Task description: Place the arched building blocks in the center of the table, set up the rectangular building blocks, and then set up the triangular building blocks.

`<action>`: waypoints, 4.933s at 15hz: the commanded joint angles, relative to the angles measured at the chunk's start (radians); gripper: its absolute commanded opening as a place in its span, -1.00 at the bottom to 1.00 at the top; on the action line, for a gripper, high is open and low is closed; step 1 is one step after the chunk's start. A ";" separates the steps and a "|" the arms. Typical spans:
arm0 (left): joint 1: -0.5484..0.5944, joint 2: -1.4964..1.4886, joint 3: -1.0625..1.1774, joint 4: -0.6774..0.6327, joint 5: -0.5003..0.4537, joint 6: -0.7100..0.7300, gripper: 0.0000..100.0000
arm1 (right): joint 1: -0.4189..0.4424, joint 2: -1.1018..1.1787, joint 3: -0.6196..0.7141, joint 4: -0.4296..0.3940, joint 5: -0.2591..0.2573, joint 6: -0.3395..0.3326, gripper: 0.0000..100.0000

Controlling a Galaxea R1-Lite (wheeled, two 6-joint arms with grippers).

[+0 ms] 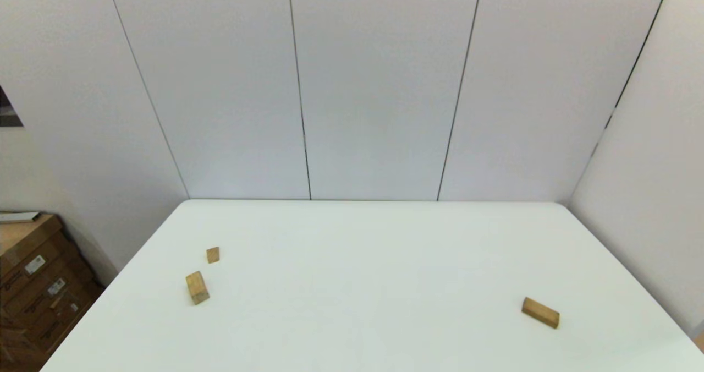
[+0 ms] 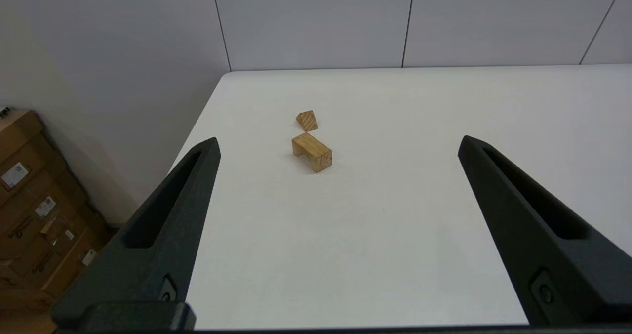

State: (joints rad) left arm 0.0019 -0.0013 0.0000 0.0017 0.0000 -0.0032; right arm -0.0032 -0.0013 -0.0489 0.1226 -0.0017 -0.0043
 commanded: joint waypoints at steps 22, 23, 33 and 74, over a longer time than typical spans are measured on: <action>0.015 1.455 -0.647 0.202 0.091 -0.558 1.00 | 0.000 0.001 0.000 0.000 0.000 0.000 1.00; 0.015 1.515 -0.686 0.225 0.091 -0.580 1.00 | 0.000 0.001 0.000 0.002 0.000 0.000 1.00; -0.031 1.945 -0.942 0.270 0.052 -0.719 1.00 | 0.000 0.001 0.000 0.000 0.000 0.000 1.00; 0.058 2.252 -1.112 0.106 0.003 -0.649 -1.00 | 0.000 0.001 0.000 0.000 0.000 0.000 1.00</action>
State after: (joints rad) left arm 0.0596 2.2528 -1.1126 0.1062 0.0032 -0.6485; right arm -0.0032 -0.0013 -0.0489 0.1217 -0.0013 -0.0043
